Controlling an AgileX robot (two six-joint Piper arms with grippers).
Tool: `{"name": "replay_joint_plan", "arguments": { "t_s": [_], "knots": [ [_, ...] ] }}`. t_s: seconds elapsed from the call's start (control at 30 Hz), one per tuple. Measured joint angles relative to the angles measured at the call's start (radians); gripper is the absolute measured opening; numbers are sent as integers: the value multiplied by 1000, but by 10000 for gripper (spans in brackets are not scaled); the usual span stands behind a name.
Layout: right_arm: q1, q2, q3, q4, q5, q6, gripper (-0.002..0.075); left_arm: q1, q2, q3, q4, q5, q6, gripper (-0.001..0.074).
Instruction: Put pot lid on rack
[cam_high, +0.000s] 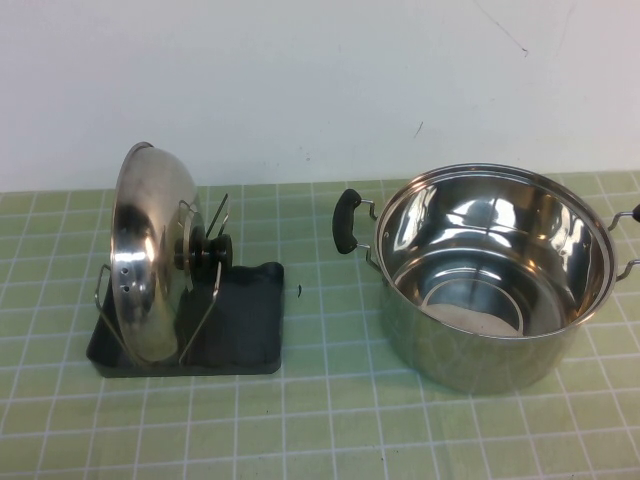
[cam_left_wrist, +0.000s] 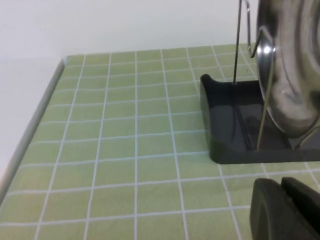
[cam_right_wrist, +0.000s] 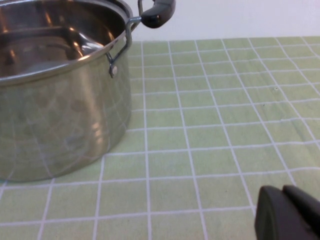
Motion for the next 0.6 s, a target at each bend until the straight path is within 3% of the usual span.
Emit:
{"name": "replay_joint_plan", "arguments": {
  "t_s": [0.17, 0.6],
  "knots": [
    [0, 0, 0, 0, 0, 0, -1, -5, -10, 91, -4, -75, -27, -1],
    [0, 0, 0, -2, 2, 0, -1, -46, -13, 93, 65, -81, -31, -1]
  ]
}}
